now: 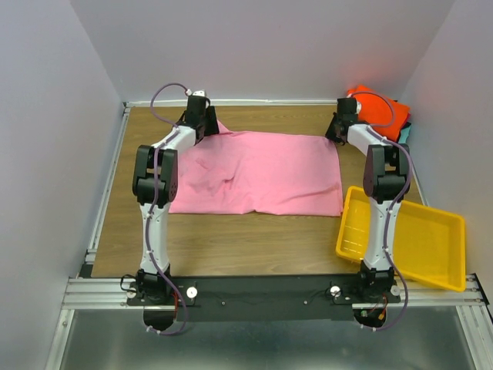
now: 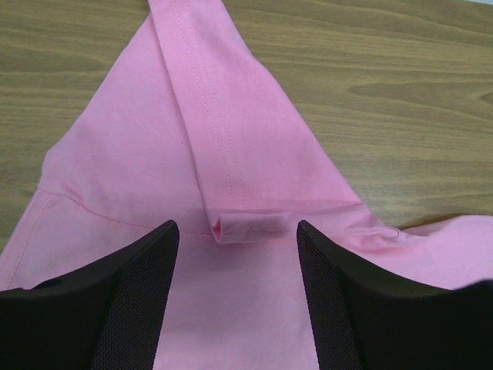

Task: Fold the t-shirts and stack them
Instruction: Fold the tshirt

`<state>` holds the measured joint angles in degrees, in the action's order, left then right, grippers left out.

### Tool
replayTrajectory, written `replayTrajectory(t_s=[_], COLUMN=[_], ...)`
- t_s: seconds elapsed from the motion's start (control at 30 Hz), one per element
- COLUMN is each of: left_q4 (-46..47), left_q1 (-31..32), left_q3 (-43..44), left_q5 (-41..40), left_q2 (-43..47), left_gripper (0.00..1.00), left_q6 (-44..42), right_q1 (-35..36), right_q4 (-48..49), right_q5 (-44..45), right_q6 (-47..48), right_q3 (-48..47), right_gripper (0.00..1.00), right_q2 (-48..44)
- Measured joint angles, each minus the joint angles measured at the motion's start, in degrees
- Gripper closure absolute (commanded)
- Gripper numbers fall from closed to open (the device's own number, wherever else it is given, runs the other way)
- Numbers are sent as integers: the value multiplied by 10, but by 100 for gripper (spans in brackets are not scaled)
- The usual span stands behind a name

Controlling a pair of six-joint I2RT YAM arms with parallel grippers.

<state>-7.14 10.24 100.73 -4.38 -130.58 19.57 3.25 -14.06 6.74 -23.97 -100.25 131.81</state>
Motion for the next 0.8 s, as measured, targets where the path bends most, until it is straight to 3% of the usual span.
replayTrajectory(t_s=[0.3,0.43,0.57,0.8], left_q4=[-24,-26,-26,-29], left_q1=[4,4,4,5], left_q3=[38,54,66,66], left_q5=[1,1,0,0], left_q2=[-36,-41,-46,-47], left_gripper=[41,53,71,73], left_q6=[2,5,8,9], right_q1=[0,0,0,0], right_q4=[0,0,-1,-2], right_q5=[-12,-20,-26,-34], right_q6=[0,0,0,0], right_q3=[0,0,0,0], right_gripper=[90,93,96,98], right_q2=[0,0,0,0])
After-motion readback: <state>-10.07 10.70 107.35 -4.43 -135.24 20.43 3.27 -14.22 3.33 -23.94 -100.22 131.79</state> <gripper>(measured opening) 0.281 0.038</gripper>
